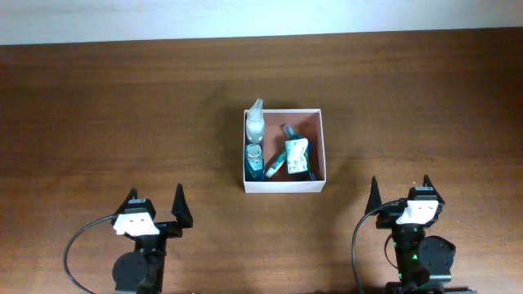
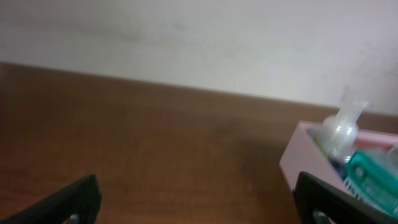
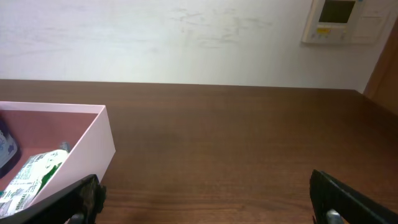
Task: Pack container
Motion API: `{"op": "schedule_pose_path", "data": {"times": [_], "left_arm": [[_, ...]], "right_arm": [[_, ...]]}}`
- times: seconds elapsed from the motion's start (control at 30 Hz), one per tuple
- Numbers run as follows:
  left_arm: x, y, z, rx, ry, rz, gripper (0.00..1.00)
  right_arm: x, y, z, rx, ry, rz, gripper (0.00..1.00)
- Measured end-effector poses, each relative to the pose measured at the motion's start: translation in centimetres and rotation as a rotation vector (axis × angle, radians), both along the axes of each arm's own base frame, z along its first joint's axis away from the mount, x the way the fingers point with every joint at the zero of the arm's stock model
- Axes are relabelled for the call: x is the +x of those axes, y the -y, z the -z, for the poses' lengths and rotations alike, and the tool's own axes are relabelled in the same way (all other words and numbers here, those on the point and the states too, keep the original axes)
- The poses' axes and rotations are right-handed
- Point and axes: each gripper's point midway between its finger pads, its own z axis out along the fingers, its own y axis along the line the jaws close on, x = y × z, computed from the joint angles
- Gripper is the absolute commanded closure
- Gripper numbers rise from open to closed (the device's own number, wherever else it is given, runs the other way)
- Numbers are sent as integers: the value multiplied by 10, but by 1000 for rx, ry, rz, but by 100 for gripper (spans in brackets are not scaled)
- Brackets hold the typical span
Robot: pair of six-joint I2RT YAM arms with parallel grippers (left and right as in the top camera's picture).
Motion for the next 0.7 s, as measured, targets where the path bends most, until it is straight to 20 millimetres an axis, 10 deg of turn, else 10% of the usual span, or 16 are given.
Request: {"op": "schedule_pose_path", "data": {"times": [0.7], "left_arm": [[0,0,0,9,0,1,1]], "right_arm": [[0,0,0,1,0,0,2]]}}
